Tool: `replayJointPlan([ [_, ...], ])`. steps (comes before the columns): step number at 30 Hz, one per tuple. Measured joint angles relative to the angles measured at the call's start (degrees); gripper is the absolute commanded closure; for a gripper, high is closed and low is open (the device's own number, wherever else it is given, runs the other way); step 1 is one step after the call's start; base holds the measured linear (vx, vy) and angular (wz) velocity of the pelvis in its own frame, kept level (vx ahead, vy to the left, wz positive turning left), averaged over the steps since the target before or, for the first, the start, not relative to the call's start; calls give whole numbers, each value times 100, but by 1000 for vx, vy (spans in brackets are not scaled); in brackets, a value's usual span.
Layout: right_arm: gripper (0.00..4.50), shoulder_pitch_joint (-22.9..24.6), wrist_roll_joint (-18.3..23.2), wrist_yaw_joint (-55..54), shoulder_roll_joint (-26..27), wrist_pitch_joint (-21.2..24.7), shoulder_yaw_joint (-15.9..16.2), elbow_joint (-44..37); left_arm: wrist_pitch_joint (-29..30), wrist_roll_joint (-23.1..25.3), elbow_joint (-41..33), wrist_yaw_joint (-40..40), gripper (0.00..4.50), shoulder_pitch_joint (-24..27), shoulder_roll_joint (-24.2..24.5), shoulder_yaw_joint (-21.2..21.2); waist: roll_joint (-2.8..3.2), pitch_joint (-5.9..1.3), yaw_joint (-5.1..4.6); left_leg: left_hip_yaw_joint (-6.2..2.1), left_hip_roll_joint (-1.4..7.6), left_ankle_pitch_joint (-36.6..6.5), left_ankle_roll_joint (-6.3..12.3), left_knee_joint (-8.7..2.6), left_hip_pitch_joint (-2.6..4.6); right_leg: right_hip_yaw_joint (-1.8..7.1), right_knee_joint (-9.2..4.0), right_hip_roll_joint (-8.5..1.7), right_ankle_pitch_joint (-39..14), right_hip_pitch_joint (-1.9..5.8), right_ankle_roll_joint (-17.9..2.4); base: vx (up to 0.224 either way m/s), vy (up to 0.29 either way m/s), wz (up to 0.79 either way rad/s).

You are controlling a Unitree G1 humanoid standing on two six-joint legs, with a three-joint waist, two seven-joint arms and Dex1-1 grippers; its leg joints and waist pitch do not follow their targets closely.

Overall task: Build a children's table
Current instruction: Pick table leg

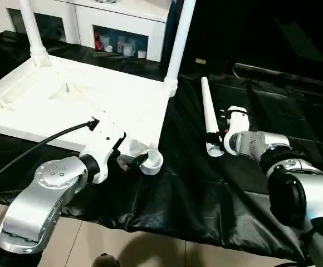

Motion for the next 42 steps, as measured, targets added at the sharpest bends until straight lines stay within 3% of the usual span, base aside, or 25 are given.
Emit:
replayJointPlan([
  [4, 207, 38, 173, 79, -103, -10, -189, 0, -215, 6, 328, 3, 0, -273, -123, -24, 56, 23, 6, -5, -1, 0, 0, 4, -1, 4, 0, 0, 8, -1, -2, 0, 0, 0],
  [6, 207, 96, 281, 218, -216, -10, -321, 0, -360, 12, 540, 13, 0, -422, -266, -78, 113, 28, 10, -8, -1, 0, 0, 6, -2, 0, 0, 0, 26, 2, -28, 0, 0, 0],
  [11, 213, 307, 662, 723, -481, -130, -632, -303, -785, 46, 1399, 117, 0, -1057, -756, -131, 431, 43, -7, -2, -4, 0, 1, 20, -9, 9, -6, -1, 39, 4, -35, 0, 0, 0],
  [13, 241, 453, 803, 957, -544, -158, -753, -534, -910, 43, 1699, 186, 0, -1287, -938, -128, 537, 45, -33, 0, -5, 0, 1, 15, -8, 9, -6, 2, 39, 2, -35, 0, 0, 0],
  [16, 259, 965, 1142, 1402, -534, -150, -958, -1190, -1081, 25, 2115, 279, 0, -1578, -1256, -122, 617, 38, -39, -3, -4, 1, 2, 8, -7, -4, -14, 17, 37, 5, -38, 0, 0, 0],
  [18, 282, 1422, 1441, 1678, -449, -69, -1069, -1844, -1181, 4, 2426, 335, 0, -1715, -1409, -114, 719, 23, -55, 1, -5, 2, 4, 7, -6, 7, -17, 15, 37, 3, -39, 0, 0, 0],
  [20, 292, 1904, 1624, 1834, -351, 128, -1097, -2532, -1241, -3, 2604, 377, 0, -1823, -1481, -114, 764, 21, -76, 0, -7, 3, 6, 4, -4, 6, -18, 18, 37, 2, -39, 0, 0, 0],
  [23, 323, 2398, 1708, 1893, -237, 388, -996, -3265, -1347, 3, 2730, 367, 0, -1854, -1494, -124, 799, 30, -120, -1, -5, 4, 7, 4, 0, 6, -19, 19, 36, 2, -39, 0, 0, 0],
  [26, 323, 2701, 1736, 1902, -162, 419, -866, -3946, -1502, 113, 2872, 289, 0, -1854, -1452, -198, 812, 34, -133, 0, -5, 4, 7, 4, 1, 6, -20, 15, 40, 2, -42, 0, 0, 0],
  [27, 296, 2725, 1759, 1908, -137, 420, -848, -4103, -1533, 144, 2891, 263, 0, -1853, -1428, -226, 812, 34, -138, -1, -4, 4, 7, 4, 4, 6, -20, 15, 40, 3, -41, 0, 0, 0],
  [29, 292, 2696, 1801, 1906, -126, 420, -776, -4323, -1650, 267, 2906, 227, 0, -1853, -1354, -357, 811, 34, -144, -2, -3, 4, 7, 3, 7, 6, -22, 13, 36, 5, -33, 0, 0, 0],
  [31, 285, 2543, 1795, 1872, -110, 416, -745, -4314, -1701, 347, 2914, 214, 0, -1847, -1284, -440, 792, 41, -160, -1, -3, 4, 7, 0, 8, 6, -22, 11, 29, 3, -18, 0, 0, 0],
  [32, 254, 2205, 1703, 1755, -80, 358, -709, -4009, -1723, 414, 2883, 206, 0, -1777, -1165, -491, 785, 45, -196, -1, -2, 4, 7, 1, 12, 10, -18, 9, 30, -6, -19, 0, 0, 0],
  [35, 243, 1654, 1522, 1579, -99, 152, -583, -3708, -1717, 490, 2833, 168, 0, -1597, -1106, -591, 737, 42, -179, -5, -1, 4, 6, 0, 12, -13, -19, 3, 32, -9, -20, 0, 0, 0],
  [37, 217, 1355, 1259, 1337, -145, -39, -363, -3319, -1677, 499, 2724, 132, 0, -1493, -1034, -618, 678, 38, -165, -6, 0, 4, 6, -5, 11, -18, -18, 4, 32, -9, -21, 0, 0, 0],
  [42, 181, 733, 639, 887, -145, -523, 79, -1972, -1437, 503, 2119, 44, 0, -1090, -719, -606, 602, 45, -147, -1, 1, 4, 6, -3, -3, -14, -36, -1, 44, -11, -42, 0, 0, 0],
])
